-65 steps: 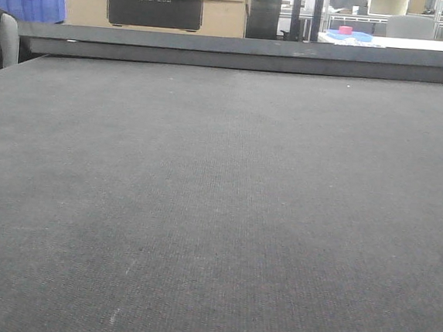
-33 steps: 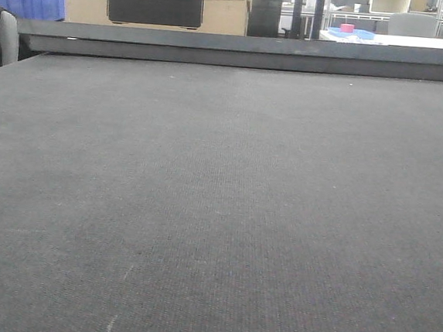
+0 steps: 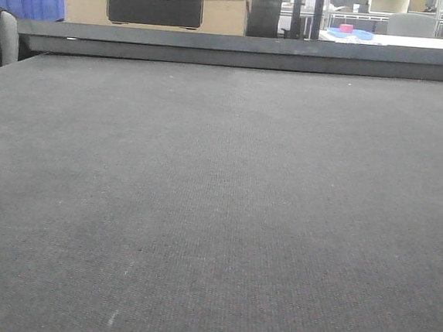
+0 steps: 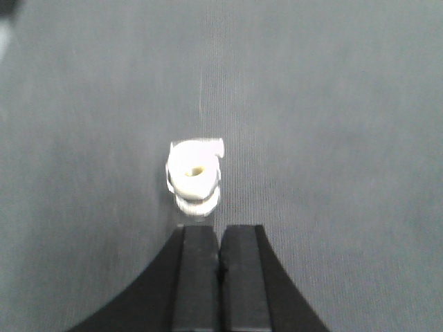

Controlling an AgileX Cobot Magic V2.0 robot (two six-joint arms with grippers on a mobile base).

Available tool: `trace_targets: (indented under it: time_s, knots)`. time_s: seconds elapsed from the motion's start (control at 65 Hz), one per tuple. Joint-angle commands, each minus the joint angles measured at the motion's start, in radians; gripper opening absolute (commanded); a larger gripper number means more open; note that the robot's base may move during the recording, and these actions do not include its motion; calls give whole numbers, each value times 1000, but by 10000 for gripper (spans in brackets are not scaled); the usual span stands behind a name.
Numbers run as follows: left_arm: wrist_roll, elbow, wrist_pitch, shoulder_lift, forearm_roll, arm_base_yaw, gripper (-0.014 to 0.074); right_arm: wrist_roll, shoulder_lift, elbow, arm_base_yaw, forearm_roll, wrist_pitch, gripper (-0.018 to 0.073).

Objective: Place valve from conveyor to right shelf box
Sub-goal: 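Lower both grippers over the two silver valves on the conveyor, then close the left and right grippers around each valve's white cap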

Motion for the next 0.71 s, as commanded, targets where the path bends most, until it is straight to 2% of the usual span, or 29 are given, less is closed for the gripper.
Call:
trace_targets:
  time_s: [0.0,0.231,0.538,0.63,0.692]
  knots:
    - [3,-86,59,105,-10,-1,-111,1,117,-87,0,2,106,-160]
    - [3,-201,82,285,-4,-1,-111,1,336,-275,0,-16,311,-160]
    - [-17,-207,149,428,-33,-1,-111,1,468,-333,0,-34,343,-154]
    - [-17,-207,146,451,-49,-1,-111,1,491,-333,0,-34,356,-27]
    - [-17,-207,134,459,-63,-1,-111,1,507,-333,0,-34,354,154]
